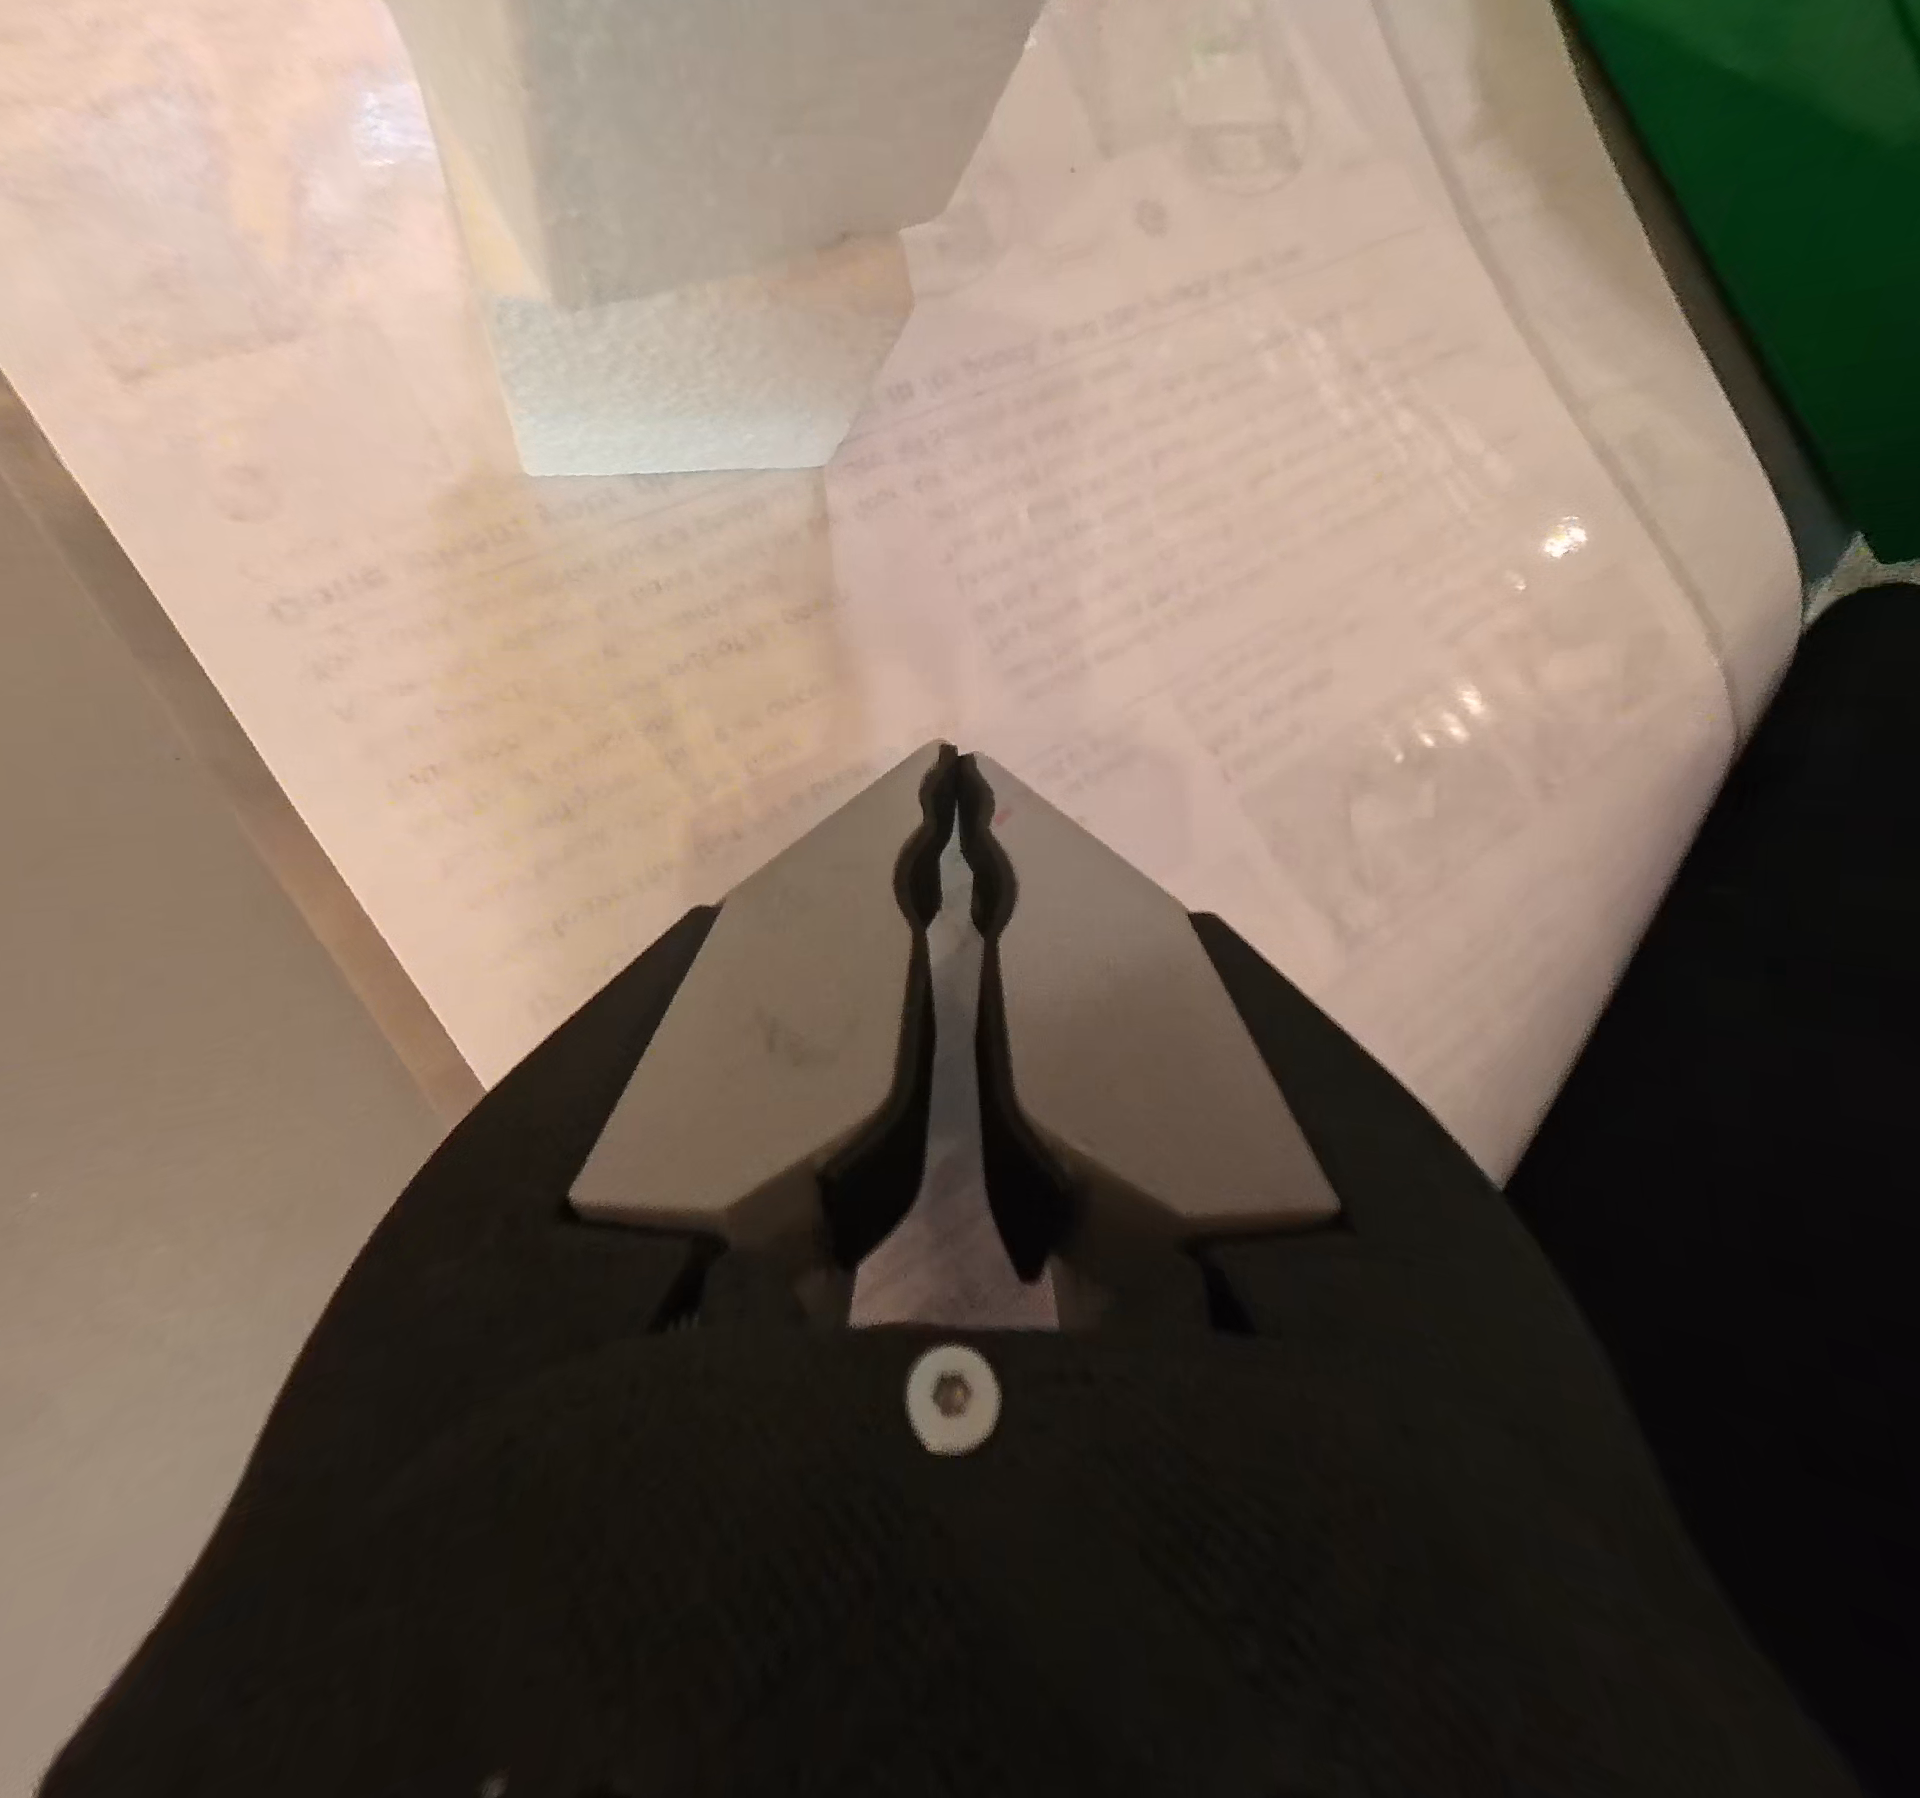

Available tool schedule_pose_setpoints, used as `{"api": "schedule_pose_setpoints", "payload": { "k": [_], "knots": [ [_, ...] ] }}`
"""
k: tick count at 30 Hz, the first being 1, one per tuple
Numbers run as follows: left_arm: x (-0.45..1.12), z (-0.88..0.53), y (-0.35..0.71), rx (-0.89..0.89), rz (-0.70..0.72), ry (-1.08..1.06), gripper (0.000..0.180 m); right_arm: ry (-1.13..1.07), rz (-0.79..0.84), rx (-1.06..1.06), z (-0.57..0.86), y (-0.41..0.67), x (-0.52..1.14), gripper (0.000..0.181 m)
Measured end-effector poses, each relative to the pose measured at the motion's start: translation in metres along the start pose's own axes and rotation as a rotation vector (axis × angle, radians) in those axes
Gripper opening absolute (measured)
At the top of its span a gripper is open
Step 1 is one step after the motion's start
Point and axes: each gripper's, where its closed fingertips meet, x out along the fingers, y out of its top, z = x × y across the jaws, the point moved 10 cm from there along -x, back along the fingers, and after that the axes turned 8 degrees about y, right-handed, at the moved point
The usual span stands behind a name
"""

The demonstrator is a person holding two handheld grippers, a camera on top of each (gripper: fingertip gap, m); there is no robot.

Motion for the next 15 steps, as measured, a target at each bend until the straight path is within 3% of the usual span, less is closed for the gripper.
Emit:
{"api": "schedule_pose_setpoints", "payload": {
  "k": [15],
  "knots": [
    [-0.001, 0.003, -0.001, 0.018, 0.011, 0.029, 0.0, -0.092, -0.131, -0.012, -0.001, -0.006, 0.042, 0.059]
  ]
}}
